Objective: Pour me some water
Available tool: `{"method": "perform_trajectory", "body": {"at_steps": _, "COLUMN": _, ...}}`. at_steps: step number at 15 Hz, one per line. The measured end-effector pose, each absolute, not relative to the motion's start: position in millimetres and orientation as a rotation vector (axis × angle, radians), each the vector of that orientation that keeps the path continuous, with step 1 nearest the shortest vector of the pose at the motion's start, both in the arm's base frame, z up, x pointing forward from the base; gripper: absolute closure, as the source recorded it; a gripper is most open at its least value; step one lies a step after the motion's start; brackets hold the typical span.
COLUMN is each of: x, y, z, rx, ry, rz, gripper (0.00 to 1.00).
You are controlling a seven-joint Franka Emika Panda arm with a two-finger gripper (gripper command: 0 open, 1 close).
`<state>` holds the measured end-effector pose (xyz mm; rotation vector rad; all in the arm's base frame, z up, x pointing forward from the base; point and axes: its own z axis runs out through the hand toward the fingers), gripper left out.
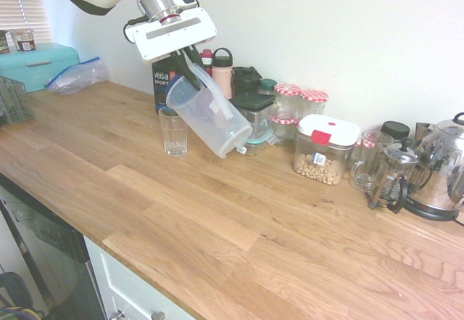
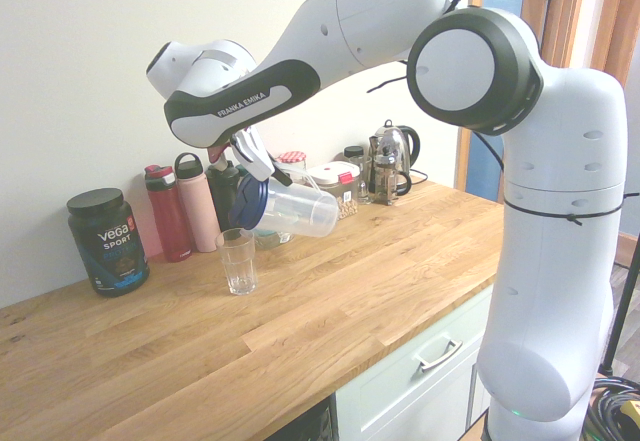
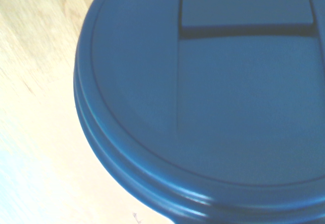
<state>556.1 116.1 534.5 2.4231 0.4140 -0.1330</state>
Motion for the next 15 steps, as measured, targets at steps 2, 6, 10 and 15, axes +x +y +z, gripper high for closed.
{"method": "perform_trajectory", "body": {"at_steps": 2, "x": 555, "y": 119, "z": 536, "rx": 2.422, "ry": 0.419, "rz": -0.128, "gripper": 1.0}}
{"method": "perform_trajectory", "body": {"at_steps": 6, "x": 535, "y": 98, "z": 580, "rx": 2.567, "ry": 0.403, "rz": -0.085, "gripper": 1.0}}
{"method": "perform_trajectory", "body": {"at_steps": 10, "x": 495, "y": 51, "z": 627, "rx": 2.808, "ry": 0.221, "rz": 0.041, "gripper": 1.0}}
{"method": "perform_trajectory", "body": {"at_steps": 15, "x": 498, "y": -49, "z": 609, "rx": 2.985, "ry": -0.135, "rz": 0.139, "gripper": 1.0}}
